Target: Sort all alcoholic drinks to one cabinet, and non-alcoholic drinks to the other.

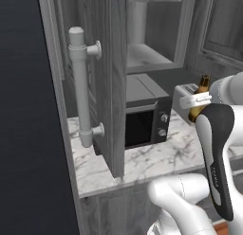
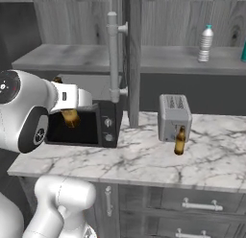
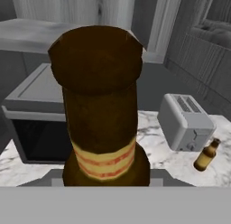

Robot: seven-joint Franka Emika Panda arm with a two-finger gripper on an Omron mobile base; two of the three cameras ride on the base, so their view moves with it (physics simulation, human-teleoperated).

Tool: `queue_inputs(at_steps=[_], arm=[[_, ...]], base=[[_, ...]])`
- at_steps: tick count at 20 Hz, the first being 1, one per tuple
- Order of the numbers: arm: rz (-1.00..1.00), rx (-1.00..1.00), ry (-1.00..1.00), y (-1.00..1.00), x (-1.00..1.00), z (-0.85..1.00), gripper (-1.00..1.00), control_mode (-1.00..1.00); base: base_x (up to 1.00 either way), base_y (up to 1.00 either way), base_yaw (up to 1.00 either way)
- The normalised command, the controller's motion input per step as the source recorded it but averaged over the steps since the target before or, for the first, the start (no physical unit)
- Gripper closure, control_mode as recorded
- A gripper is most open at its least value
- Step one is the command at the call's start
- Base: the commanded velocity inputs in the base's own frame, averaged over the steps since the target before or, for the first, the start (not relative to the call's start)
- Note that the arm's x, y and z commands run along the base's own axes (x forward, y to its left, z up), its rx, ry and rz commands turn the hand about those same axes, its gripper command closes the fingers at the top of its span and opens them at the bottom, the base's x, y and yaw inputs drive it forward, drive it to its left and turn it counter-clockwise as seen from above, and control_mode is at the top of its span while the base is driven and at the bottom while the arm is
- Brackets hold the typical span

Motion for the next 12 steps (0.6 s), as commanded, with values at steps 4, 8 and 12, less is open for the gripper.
queue_inputs(at_steps=[4, 8, 12], arm=[[0.00, 0.00, 0.00, 0.00, 0.00, 0.00, 1.00, 1.00], [0.00, 0.00, 0.00, 0.00, 0.00, 0.00, 1.00, 1.00], [0.00, 0.00, 0.00, 0.00, 0.00, 0.00, 1.00, 1.00]], base=[[0.31, 0.21, -0.02], [0.30, 0.22, -0.02], [0.28, 0.21, -0.02]])
